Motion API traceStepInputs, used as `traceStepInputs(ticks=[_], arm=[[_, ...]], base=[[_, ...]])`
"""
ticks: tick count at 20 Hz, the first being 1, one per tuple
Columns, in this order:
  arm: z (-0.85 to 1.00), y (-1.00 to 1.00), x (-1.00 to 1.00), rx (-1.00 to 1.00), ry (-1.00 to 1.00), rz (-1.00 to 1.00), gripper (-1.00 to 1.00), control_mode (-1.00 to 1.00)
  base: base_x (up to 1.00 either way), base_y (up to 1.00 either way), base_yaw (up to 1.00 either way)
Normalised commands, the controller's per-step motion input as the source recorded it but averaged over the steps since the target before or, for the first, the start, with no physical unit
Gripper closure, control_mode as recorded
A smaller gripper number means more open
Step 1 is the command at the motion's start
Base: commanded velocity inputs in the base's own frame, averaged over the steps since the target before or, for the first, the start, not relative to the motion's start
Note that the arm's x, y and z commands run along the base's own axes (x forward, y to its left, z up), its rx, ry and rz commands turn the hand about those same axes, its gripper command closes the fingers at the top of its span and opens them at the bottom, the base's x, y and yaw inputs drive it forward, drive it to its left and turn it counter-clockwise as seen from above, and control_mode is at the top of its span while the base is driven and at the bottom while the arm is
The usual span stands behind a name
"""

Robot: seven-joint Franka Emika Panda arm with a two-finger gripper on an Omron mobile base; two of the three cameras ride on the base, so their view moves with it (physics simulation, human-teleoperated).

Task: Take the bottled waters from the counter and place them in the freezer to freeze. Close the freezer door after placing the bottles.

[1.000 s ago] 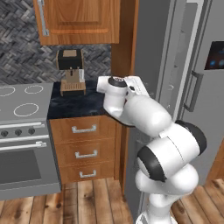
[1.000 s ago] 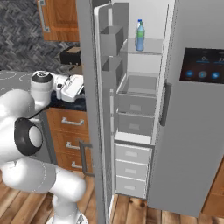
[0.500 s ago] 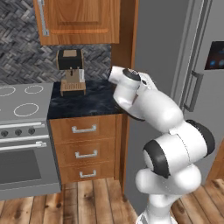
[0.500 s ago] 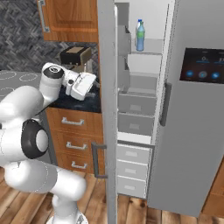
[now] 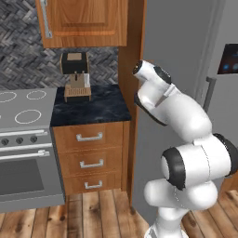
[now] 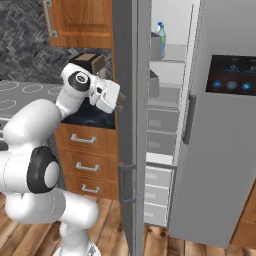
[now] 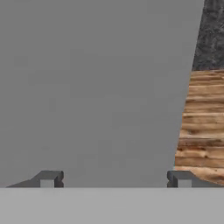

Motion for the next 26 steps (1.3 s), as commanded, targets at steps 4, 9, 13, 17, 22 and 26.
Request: traceStepInputs(ticks=[4,9,13,17,22,26], arm=[[0.03,-0.54,0.0,0.13,0.0,0.26,-1.0,-1.0],[0.14,-0.33,0.14,0.1,0.08,0.32,-1.0,-1.0],[0.11,-0.2,0.34,0.11,0.2,0.43,-1.0,-1.0],[0.18,-0.08,0.27,0.1,0.1,0.46,-1.0,-1.0],[0.26,-0.07,0.11,0.04,0.06,0.37,-1.0,-1.0],[0.03,0.0,0.13,-0.01,0.0,0.17,-1.0,-1.0]], base=[[0.0,0.0,0.0],[0.0,0.0,0.0],[0.0,0.0,0.0],[0.0,0.0,0.0],[0.0,0.0,0.0],[0.0,0.0,0.0]])
